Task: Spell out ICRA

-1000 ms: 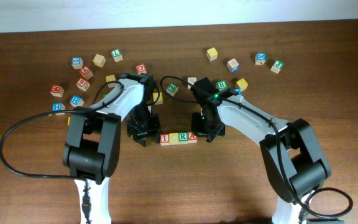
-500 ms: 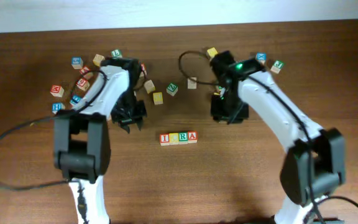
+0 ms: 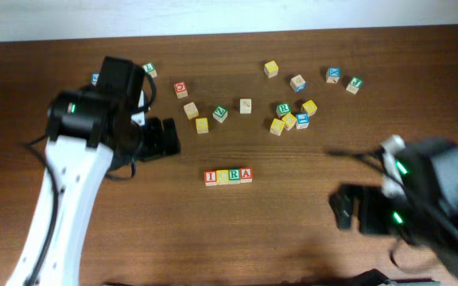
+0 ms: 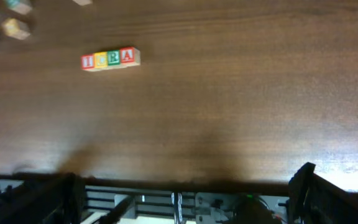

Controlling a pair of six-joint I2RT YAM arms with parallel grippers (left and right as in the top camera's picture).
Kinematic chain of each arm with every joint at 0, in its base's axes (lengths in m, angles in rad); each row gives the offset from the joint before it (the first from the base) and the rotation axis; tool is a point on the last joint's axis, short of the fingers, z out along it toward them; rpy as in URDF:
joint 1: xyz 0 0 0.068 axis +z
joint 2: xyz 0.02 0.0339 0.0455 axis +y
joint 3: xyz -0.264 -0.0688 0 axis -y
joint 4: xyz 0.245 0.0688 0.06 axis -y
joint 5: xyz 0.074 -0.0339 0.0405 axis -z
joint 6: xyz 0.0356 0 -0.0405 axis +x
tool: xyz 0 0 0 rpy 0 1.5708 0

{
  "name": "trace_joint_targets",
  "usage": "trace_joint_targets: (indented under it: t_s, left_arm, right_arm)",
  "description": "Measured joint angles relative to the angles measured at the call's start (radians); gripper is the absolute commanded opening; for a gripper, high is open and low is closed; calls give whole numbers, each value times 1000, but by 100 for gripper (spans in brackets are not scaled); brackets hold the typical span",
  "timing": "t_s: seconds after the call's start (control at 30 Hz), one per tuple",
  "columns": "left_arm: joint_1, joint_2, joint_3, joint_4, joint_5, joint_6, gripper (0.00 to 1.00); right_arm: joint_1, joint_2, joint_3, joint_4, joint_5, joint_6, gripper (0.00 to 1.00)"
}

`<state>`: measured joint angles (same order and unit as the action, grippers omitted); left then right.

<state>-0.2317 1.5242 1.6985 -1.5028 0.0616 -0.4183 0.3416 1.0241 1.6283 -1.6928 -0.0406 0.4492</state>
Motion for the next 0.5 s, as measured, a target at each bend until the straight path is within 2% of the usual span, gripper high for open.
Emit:
trace_joint_targets:
  t_s: [0.13,0.27,0.37,0.5]
  left_arm:
    - [-84,-227,-166,100,-55,-59,99]
    - [-122,-465,-443,283,-97,-125,99]
    - [-122,-552,-569,304,-134,-142,99]
    - [-122,-558,-581,311,-179,-151,99]
  right_arm:
    - [0,-182,-28,2,0,0,98]
    - [0,-214,-37,3,4,0,98]
    - [0,-214,-42,1,3,0,98]
    - [0,-214,-42,0,4,0,98]
